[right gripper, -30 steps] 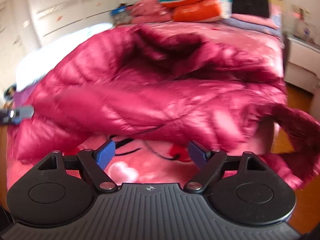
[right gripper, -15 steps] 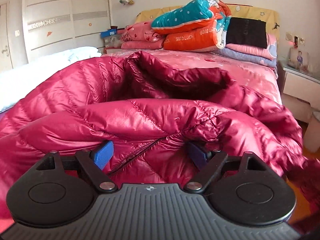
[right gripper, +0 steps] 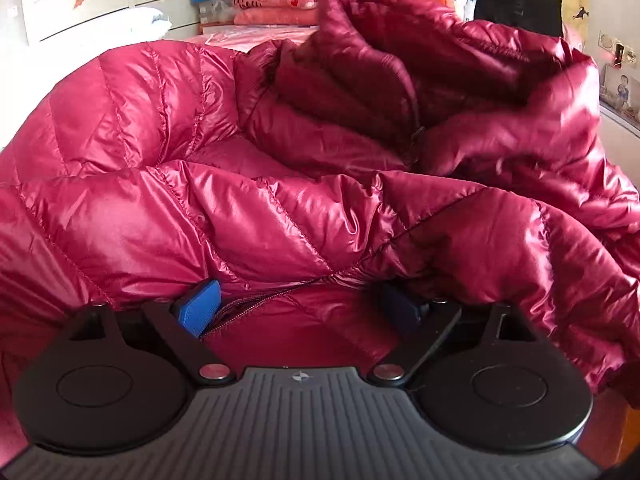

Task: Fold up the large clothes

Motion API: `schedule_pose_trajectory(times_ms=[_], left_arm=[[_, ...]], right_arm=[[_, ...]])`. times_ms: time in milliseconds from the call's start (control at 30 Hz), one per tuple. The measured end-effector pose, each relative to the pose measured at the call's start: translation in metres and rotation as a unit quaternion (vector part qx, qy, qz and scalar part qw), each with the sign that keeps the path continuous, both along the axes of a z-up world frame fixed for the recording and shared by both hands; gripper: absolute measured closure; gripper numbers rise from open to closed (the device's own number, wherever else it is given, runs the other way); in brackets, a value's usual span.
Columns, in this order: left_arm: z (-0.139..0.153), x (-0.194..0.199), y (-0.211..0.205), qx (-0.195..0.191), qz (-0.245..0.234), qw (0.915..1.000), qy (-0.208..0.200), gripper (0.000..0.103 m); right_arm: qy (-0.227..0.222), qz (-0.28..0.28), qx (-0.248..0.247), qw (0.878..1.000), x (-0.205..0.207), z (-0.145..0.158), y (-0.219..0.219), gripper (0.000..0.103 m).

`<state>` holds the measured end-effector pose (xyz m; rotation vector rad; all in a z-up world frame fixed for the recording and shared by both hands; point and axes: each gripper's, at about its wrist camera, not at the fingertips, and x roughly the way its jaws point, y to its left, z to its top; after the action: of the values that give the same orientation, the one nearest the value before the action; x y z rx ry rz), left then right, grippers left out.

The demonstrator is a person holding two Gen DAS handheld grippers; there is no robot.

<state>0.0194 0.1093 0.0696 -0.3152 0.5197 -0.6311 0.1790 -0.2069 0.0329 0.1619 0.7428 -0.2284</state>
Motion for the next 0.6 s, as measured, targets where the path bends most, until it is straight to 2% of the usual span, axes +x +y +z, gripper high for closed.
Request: schedule_pose_trajectory(times_ms=[100,233,333,467,600], left_arm=[[-0.002,0.003,-0.004,0.022,0.013,0.9996,0.011,0.011],[-0.006,0.006,-0.011,0.055,0.030,0.9977,0.024,0.011],[-0.007,0.007,-0.007,0.057,0.040,0.9973,0.024,0.011],[-0.006,0.008,0.001,0.046,0.061,0.9967,0.030,0.011],[-0.007,0.006,0.003,0.039,0.066,0.9965,0.033,0.011]], right_arm=[[-0.006,0.003,0.017,1.000,-0.021,0.007,0.001,0.000],[-0.044,-0.009,0.056,0.997,-0.065,0.028,-0.009,0.000],[-0.060,-0.036,0.079,0.994,-0.110,0.030,-0.008,0.000],[-0.055,-0.061,0.090,0.993,-0.172,0.026,0.006,0.000],[-0.040,-0.038,0.188,0.981,-0.182,0.007,0.014,0.000]])
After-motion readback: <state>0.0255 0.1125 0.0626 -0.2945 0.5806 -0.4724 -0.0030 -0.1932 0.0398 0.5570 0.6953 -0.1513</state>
